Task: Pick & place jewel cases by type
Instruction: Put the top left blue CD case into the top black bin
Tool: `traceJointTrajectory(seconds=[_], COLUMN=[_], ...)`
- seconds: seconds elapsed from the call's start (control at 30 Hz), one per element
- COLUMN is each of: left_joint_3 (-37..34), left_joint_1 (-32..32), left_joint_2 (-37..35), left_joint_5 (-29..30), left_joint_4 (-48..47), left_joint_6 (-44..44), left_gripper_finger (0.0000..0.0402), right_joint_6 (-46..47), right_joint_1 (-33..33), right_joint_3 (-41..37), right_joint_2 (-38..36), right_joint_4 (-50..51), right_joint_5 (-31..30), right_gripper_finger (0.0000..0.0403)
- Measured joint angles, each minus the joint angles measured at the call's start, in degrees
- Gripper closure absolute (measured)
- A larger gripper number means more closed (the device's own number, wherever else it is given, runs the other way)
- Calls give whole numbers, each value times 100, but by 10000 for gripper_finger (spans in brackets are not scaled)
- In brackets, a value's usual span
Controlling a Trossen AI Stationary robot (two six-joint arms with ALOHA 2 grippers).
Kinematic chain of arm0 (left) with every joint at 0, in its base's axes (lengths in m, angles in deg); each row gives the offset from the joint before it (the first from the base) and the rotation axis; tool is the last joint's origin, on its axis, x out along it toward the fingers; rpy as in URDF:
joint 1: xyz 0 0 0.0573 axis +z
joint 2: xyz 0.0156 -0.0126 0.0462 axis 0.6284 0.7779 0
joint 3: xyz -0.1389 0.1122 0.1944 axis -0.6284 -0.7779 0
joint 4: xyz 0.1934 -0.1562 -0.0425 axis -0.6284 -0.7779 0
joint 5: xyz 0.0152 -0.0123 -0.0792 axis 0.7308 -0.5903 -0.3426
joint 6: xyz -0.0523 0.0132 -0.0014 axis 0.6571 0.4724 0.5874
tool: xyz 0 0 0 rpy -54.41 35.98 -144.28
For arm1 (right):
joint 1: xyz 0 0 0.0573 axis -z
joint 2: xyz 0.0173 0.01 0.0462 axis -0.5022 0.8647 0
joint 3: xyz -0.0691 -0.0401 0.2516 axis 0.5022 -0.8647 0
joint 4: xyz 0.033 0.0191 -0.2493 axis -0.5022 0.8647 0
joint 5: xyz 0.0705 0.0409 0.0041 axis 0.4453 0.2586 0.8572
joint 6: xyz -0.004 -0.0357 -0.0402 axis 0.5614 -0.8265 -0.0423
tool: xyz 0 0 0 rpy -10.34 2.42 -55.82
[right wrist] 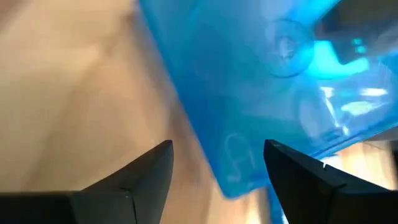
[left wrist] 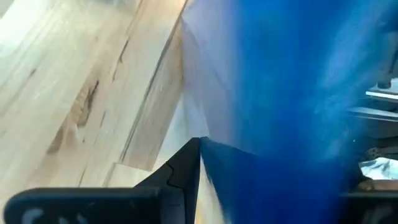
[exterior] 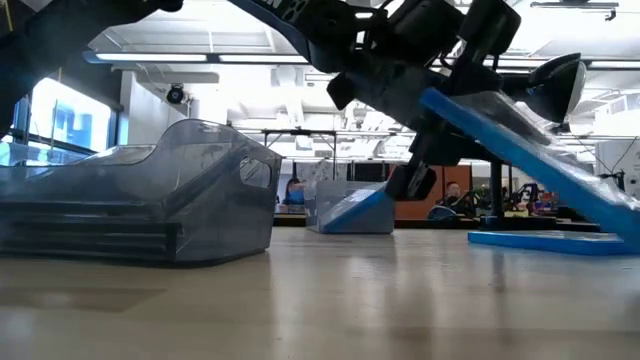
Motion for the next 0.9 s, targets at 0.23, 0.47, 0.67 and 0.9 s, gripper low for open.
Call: traceJointTrajectory(seconds=[0.23,0.47,0.67,0.9], left_joint_3=[-2,-2,-7,-13], left_joint_1=[36,164,394,784], left_joint_2=[0,0,-36,-349], left_joint_5=[175,176,156,163], left_joint_4=[-62,-80,-34,181], left_joint_6=[-248,-286,-283,-340], left_gripper_finger=[321,381,382,383], right_joint_6=[409,959,1148,1129], right_joint_1=[-388,-696,-933,-1067], right_joint_3=[0,3,128,737], right_joint_2=[0,0,0,-2], right_joint_4=[178,473,588,1111], right_joint_5=[80,157,350,221], right_gripper_finger=[156,156,156,156])
